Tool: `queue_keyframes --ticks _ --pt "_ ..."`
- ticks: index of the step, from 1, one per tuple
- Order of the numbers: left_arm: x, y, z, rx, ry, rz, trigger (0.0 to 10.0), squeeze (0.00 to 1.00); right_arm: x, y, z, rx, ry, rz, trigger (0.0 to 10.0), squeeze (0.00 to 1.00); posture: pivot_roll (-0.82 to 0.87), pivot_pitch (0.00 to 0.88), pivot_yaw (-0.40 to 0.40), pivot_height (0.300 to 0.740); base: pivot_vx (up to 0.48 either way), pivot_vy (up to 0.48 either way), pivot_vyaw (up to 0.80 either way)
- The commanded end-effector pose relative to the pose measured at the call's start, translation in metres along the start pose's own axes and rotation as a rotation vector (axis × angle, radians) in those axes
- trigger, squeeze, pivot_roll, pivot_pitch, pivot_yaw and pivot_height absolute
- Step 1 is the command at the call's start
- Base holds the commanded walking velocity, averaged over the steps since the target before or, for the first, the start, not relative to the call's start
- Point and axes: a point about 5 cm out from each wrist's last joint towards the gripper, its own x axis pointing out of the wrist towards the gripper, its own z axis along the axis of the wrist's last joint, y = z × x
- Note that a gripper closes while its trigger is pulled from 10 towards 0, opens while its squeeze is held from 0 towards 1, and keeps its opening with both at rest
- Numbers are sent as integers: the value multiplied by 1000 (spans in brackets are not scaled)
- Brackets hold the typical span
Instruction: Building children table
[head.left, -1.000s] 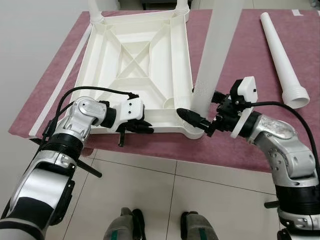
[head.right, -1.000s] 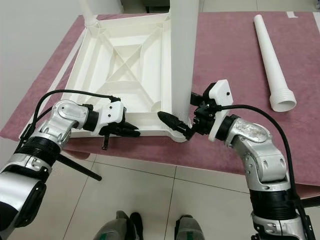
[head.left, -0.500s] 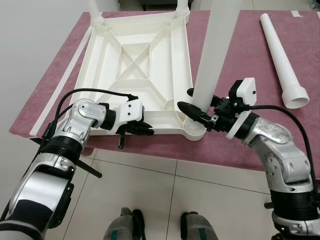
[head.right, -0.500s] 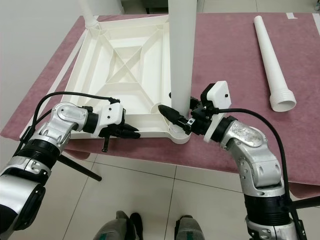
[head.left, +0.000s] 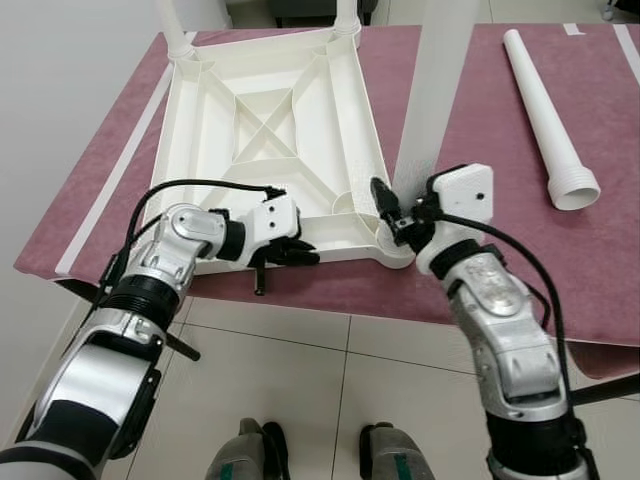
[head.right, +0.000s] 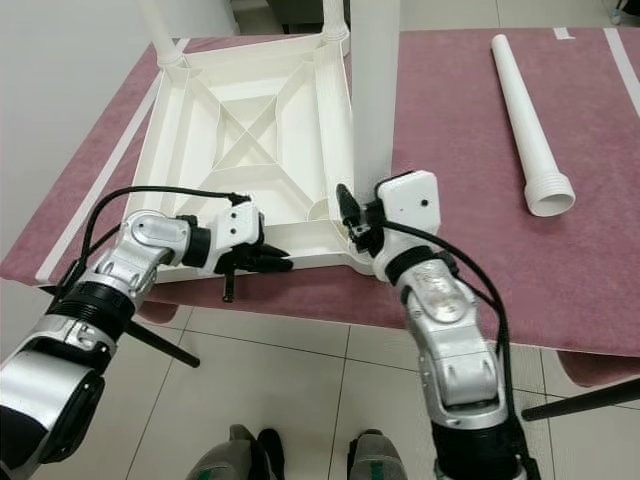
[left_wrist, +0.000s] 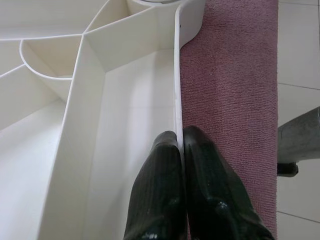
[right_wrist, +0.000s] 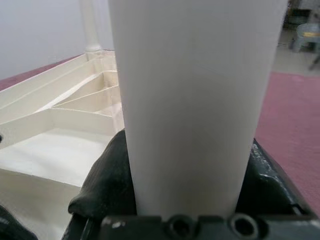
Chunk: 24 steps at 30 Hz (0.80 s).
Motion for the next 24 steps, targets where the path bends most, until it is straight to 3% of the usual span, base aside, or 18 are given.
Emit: queue_keyframes --ticks 1,6,7,9,10,11,12,16,17,22,24 --pt "-7 9 13 38 -70 21 0 0 -5 -8 -40 -32 232 -90 0 0 -170 172 152 740 0 0 0" --pt "-6 8 14 36 -76 11 0 0 -4 2 -39 7 245 -218 0 0 -175 171 154 740 0 0 0" --pt "-6 8 14 36 -76 10 0 0 -3 4 -37 12 234 -240 2706 0 -173 170 153 740 0 0 0" --pt "-5 7 14 36 -76 11 0 0 -2 4 -36 14 226 -250 2706 0 -173 170 153 740 0 0 0" --pt "-5 7 14 36 -77 11 0 0 -1 4 -34 28 210 -246 10000 843 -172 169 151 740 0 0 0" --pt "-5 7 14 36 -77 11 0 0 -1 4 -34 28 210 -246 10000 843 -172 169 151 740 0 0 0" --pt "-5 7 14 35 -77 12 0 0 0 5 -31 42 190 -245 10000 1000 -172 168 150 740 0 0 0" --pt "-6 7 14 34 -77 12 0 0 3 7 -19 81 115 -200 10000 1000 -172 168 149 740 0 0 0" --pt "-6 6 14 34 -76 9 0 0 5 7 -7 112 37 -117 10000 0 -172 168 149 740 0 0 0" --pt "-11 3 11 45 -58 -24 0 0 5 -2 26 122 -153 117 10000 0 -174 164 148 740 0 0 0" --pt "-13 2 10 50 -51 -35 0 0 5 -4 30 117 -175 156 10000 0 -174 164 148 740 0 0 0"
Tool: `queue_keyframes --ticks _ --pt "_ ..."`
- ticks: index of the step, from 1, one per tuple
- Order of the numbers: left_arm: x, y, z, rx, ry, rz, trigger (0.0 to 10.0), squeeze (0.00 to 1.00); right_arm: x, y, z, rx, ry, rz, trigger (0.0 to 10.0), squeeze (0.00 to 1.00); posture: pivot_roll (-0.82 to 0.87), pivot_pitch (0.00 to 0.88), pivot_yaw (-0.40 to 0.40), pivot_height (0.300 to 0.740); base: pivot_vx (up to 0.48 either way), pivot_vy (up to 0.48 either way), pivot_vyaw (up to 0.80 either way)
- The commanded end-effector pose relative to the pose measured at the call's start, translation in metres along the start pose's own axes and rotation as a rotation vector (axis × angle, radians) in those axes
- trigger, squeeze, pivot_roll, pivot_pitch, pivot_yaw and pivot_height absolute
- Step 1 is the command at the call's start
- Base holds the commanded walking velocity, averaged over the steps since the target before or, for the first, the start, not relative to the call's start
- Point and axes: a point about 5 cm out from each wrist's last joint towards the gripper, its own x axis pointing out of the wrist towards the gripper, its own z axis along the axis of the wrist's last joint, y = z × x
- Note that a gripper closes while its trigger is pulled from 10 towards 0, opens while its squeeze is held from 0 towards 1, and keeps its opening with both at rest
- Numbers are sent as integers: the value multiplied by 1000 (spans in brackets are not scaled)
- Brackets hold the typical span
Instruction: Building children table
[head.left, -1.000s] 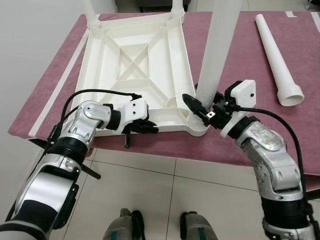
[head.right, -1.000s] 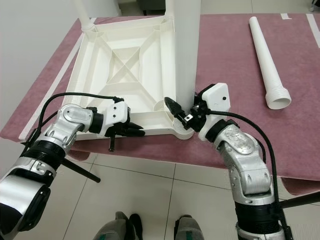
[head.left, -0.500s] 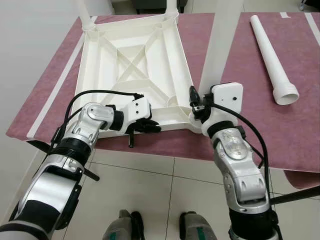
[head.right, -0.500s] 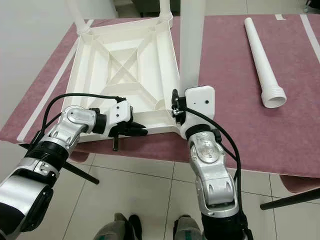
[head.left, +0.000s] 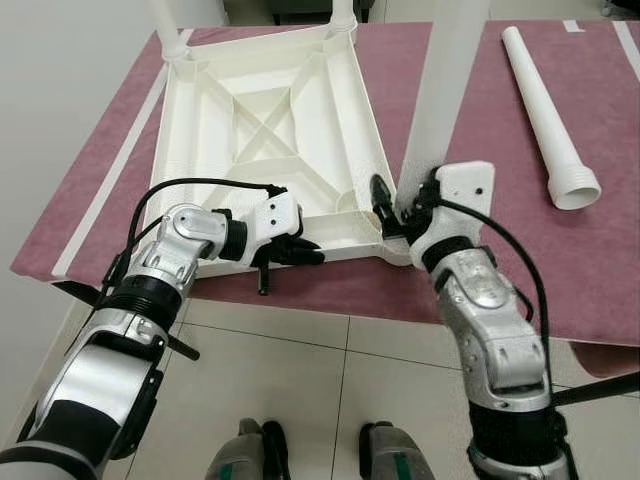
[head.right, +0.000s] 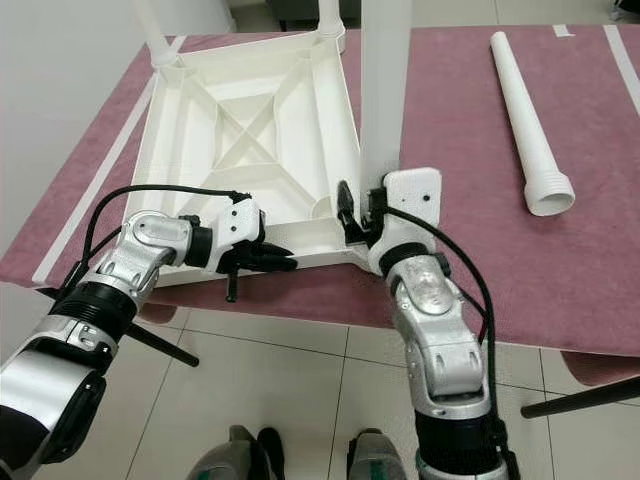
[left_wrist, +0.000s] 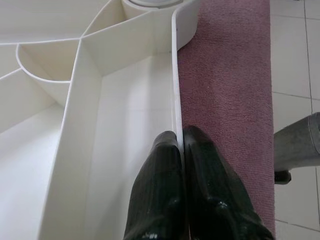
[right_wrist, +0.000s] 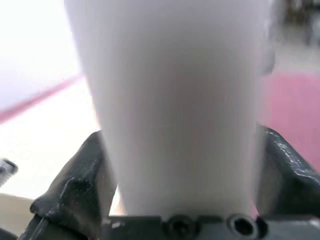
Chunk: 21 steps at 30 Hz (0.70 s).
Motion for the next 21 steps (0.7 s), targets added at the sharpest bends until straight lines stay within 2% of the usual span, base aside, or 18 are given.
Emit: queue_keyframes --ticks 1,3,4,8,11,14,18,19,20,21 --pt "-10 -1 7 58 -14 -63 0 0 -2 3 12 26 -59 128 10000 0 -170 162 148 740 0 0 0" --pt "-14 -3 5 67 1 -85 0 0 -5 5 14 23 -52 241 10000 0 -168 161 148 740 0 0 0" --pt "-14 -3 5 67 1 -85 0 0 -5 5 14 23 -52 241 10000 0 -168 161 148 740 0 0 0" --pt "-25 -7 2 86 29 -131 0 0 -16 14 3 10 41 506 10000 0 -159 159 149 740 0 0 0" --pt "-29 -7 2 92 32 -142 0 0 -18 16 -2 7 72 576 10000 0 -155 160 148 740 0 0 0" --pt "-30 -7 2 93 33 -146 0 0 -18 16 -3 10 74 594 10000 0 -155 160 148 740 0 0 0" --pt "-34 -9 1 92 36 -160 0 0 -13 15 -7 25 78 636 10000 0 -147 160 147 740 0 0 0" --pt "-34 -9 1 88 33 -160 0 0 -11 15 -8 32 78 639 2510 0 -147 160 147 740 0 0 0" --pt "-33 -10 2 85 28 -155 0 0 -9 14 -10 32 85 625 0 0 -145 163 144 740 0 0 0" --pt "-32 -10 2 81 22 -146 0 0 -9 13 -14 30 99 606 0 0 -145 164 144 740 0 0 0"
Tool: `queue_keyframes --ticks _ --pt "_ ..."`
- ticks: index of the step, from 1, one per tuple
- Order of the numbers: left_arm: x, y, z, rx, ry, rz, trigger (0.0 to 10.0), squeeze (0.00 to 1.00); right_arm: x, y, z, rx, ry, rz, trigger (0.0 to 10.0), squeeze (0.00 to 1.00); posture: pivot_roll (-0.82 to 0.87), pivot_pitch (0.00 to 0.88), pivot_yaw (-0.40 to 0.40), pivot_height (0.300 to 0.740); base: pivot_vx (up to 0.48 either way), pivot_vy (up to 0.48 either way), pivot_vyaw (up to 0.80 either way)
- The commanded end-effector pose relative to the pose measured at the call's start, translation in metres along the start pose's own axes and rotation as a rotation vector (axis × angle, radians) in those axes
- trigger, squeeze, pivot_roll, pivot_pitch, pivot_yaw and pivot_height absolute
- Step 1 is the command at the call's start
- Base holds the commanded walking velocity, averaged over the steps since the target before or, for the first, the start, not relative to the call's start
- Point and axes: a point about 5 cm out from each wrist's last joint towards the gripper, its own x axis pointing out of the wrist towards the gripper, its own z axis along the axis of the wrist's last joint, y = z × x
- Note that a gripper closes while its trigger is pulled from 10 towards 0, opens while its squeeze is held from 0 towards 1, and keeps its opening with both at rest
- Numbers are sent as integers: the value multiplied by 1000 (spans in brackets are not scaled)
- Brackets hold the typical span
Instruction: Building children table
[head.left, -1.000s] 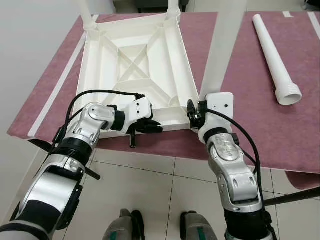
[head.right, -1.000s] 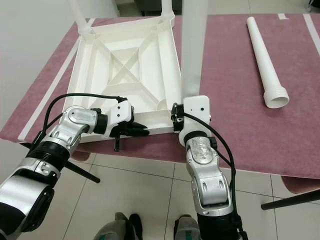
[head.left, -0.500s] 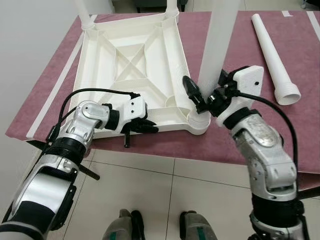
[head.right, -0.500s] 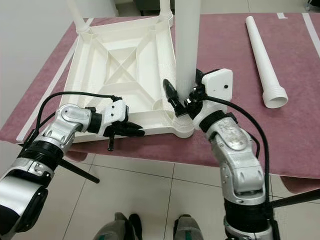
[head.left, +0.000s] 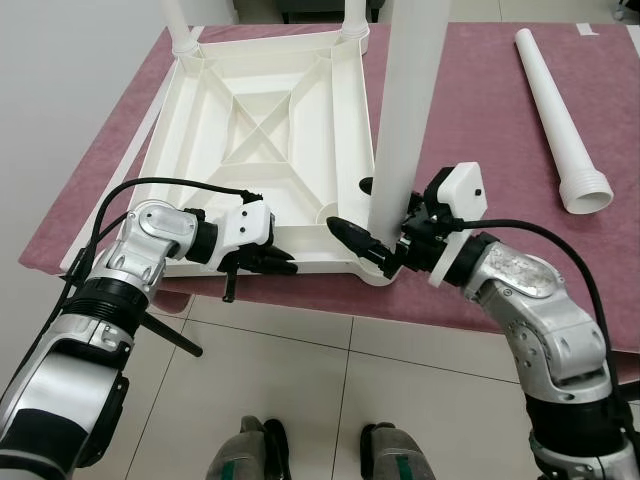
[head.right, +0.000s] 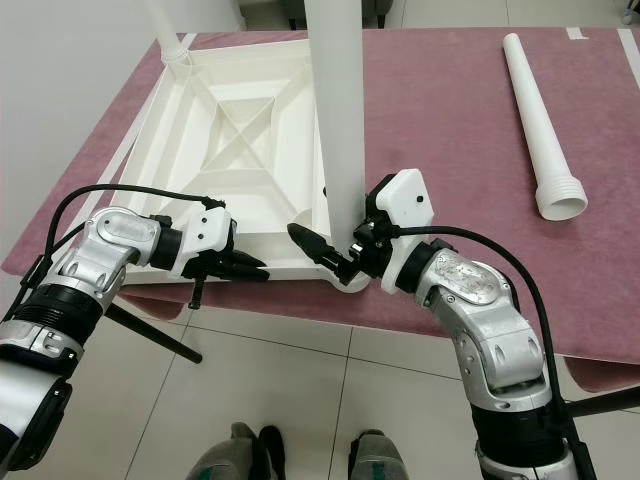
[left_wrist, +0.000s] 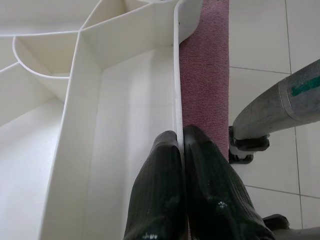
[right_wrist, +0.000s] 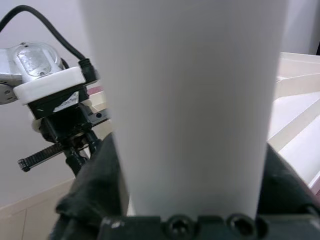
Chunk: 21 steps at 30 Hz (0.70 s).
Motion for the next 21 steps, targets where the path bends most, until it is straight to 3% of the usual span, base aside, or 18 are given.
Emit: queue_keyframes --ticks 1,4,6,9,11,14,17,19,20,21 --pt "-4 0 8 36 -32 -20 0 0 4 5 -5 15 6 24 0 0 -145 164 144 740 0 0 0" --pt "-3 0 8 34 -36 -14 0 0 4 4 -7 16 17 10 0 0 -145 165 144 740 0 0 0" --pt "2 3 10 21 -57 8 0 0 2 0 -20 18 80 -97 0 0 -148 172 146 740 0 0 0" --pt "4 4 12 15 -68 19 0 0 0 -2 -26 17 105 -150 0 0 -149 174 148 740 0 0 0" --pt "11 11 16 4 -92 54 0 0 -4 -8 -36 8 156 -287 0 0 -149 179 150 740 0 0 0" --pt "16 16 20 -3 -109 78 0 0 -6 -13 -40 -6 184 -377 0 0 -147 182 151 740 0 0 0" --pt "31 30 34 -22 -160 141 0 0 -12 -23 -52 -9 261 -623 0 0 -151 185 154 740 0 0 0" --pt "31 30 34 -22 -160 141 0 0 -12 -23 -52 -9 261 -623 0 0 -151 185 154 740 0 0 0" --pt "35 33 38 -23 -168 152 0 0 -13 -24 -54 9 278 -700 0 0 -153 186 156 740 0 0 0" --pt "35 33 38 -23 -168 152 0 0 -13 -24 -54 9 278 -700 0 0 -153 186 156 740 0 0 0"
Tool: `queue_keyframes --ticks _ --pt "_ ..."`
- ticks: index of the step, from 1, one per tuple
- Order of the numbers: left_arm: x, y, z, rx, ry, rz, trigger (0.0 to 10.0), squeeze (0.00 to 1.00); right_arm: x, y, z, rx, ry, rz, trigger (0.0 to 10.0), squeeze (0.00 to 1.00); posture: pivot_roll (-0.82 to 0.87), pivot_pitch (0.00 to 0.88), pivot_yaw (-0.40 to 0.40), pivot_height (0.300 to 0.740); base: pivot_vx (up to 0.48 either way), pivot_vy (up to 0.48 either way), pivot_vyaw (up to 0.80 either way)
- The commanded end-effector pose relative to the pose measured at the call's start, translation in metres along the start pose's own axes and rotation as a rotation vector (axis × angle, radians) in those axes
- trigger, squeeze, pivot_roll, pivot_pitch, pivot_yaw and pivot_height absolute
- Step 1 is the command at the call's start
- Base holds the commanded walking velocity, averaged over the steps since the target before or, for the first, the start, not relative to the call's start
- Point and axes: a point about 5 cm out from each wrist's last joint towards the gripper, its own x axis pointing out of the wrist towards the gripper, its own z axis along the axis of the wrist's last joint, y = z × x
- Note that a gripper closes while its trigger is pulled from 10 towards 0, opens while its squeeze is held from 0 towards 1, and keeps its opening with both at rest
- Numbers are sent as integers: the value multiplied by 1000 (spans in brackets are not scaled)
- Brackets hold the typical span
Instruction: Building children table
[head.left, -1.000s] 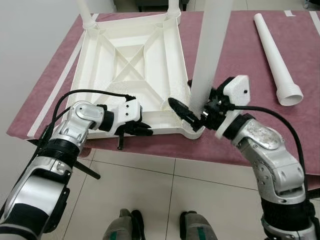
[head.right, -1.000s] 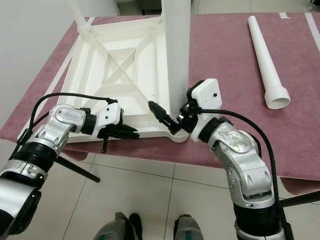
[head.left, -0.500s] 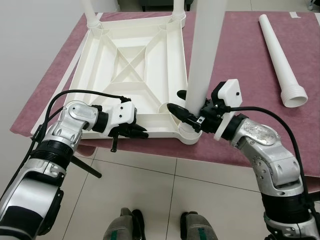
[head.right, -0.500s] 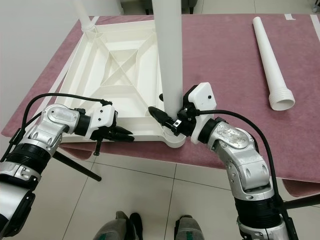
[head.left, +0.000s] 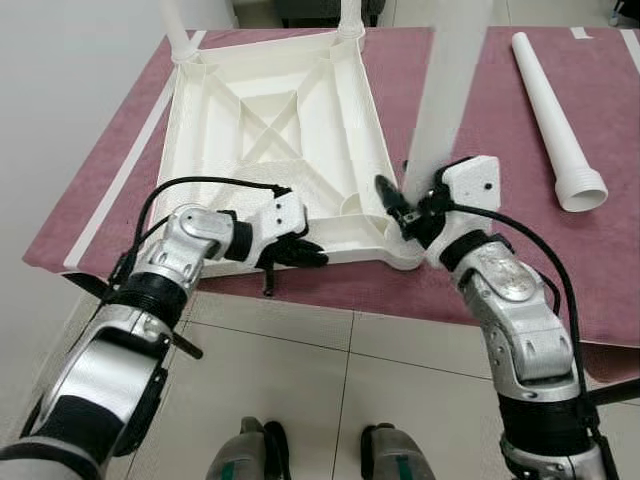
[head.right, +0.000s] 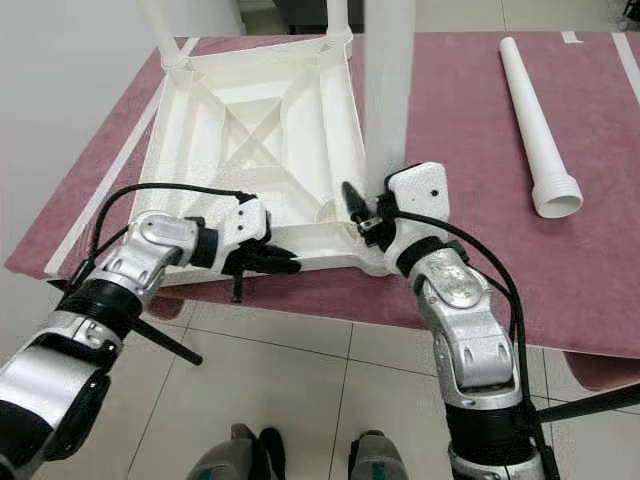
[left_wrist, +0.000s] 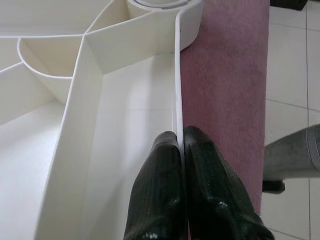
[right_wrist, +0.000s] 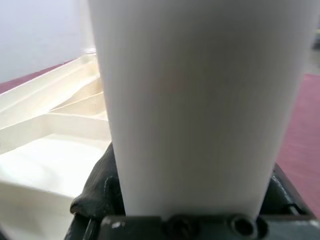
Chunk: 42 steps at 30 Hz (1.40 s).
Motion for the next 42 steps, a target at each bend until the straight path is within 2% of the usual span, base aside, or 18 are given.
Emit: queue_keyframes --ticks 1,3,6,8,13,14,17,18,20,21,26,33,34,35,36,38,40,42 --pt "-2 17 31 80 -103 66 0 0 -5 -3 -42 15 252 -163 0 0 -156 188 159 740 0 0 0" --pt "-2 17 31 80 -103 66 0 0 -5 -3 -42 15 252 -163 0 0 -156 188 159 740 0 0 0" --pt "4 20 36 80 -115 88 0 0 -6 -4 -46 34 280 -278 0 0 -156 187 159 740 0 0 0" --pt "17 24 48 72 -152 128 0 0 -5 1 -50 75 308 -465 0 0 -151 186 159 740 0 0 0" --pt "24 22 52 66 -177 128 0 0 -1 7 -46 99 284 -495 78 0 -152 187 161 740 0 0 0" --pt "24 20 51 66 -177 121 0 0 1 8 -43 92 254 -479 7765 0 -152 187 161 740 0 0 0" --pt "24 20 50 66 -176 117 0 0 2 9 -40 85 234 -465 7765 0 -152 186 162 740 0 0 0" --pt "23 19 48 66 -171 113 0 0 4 10 -35 90 192 -422 10000 1000 -152 186 161 740 0 0 0" --pt "22 18 46 67 -167 110 0 0 7 11 -29 108 153 -369 10000 1000 -151 185 161 740 0 0 0" --pt "20 18 45 69 -164 106 0 0 8 11 -24 112 116 -318 10000 0 -150 184 160 740 0 0 0" --pt "12 13 39 93 -142 65 0 0 9 6 -5 98 5 -105 10000 0 -148 180 160 740 0 0 0" --pt "-2 3 33 124 -121 -11 0 0 3 -9 3 65 -42 33 10000 0 -144 176 159 740 0 0 0" --pt "-8 -2 29 136 -109 -48 0 0 0 -11 5 59 -50 127 10000 0 -144 176 159 740 0 0 0" --pt "-8 -2 29 136 -109 -48 0 0 0 -11 5 59 -50 127 10000 0 -144 176 159 740 0 0 0" --pt "-14 -7 26 146 -97 -79 0 0 -4 -9 8 60 -57 229 10000 0 -140 171 157 740 0 0 0" --pt "-14 -7 26 146 -97 -79 0 0 -4 -9 8 60 -57 229 10000 0 -140 171 157 740 0 0 0" --pt "-26 -17 20 157 -70 -129 0 0 -12 -2 9 64 -48 427 10000 0 -140 171 157 740 0 0 0" --pt "-31 -21 18 157 -59 -144 0 0 -14 1 9 63 -41 487 10000 0 -129 166 151 740 0 0 0"
